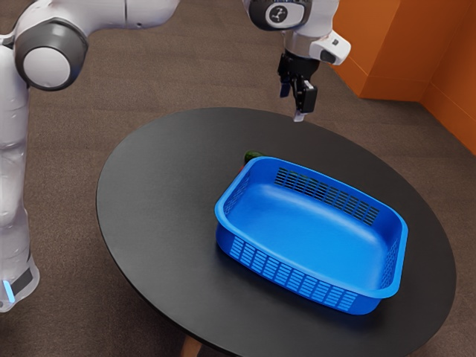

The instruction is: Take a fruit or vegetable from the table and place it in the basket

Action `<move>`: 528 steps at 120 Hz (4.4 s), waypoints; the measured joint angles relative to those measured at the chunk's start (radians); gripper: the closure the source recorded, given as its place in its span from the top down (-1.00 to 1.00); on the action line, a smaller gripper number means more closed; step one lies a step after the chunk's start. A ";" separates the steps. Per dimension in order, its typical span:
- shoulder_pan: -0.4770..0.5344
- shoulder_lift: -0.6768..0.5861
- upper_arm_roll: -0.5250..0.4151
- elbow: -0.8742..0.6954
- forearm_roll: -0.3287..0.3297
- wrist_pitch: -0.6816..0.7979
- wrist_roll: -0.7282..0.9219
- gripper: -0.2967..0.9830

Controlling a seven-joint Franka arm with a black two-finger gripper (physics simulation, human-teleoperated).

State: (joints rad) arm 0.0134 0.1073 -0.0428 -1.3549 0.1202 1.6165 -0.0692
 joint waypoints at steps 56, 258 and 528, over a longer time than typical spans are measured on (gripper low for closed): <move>0.071 -0.075 0.004 -0.097 -0.043 -0.099 0.128 0.53; -0.010 -0.343 0.250 -0.994 -0.446 0.865 1.391 0.53; -0.013 -0.266 0.333 -0.782 -0.546 0.825 1.483 -0.06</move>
State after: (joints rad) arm 0.0005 -0.1582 0.2900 -2.1364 -0.4256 2.4418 1.4134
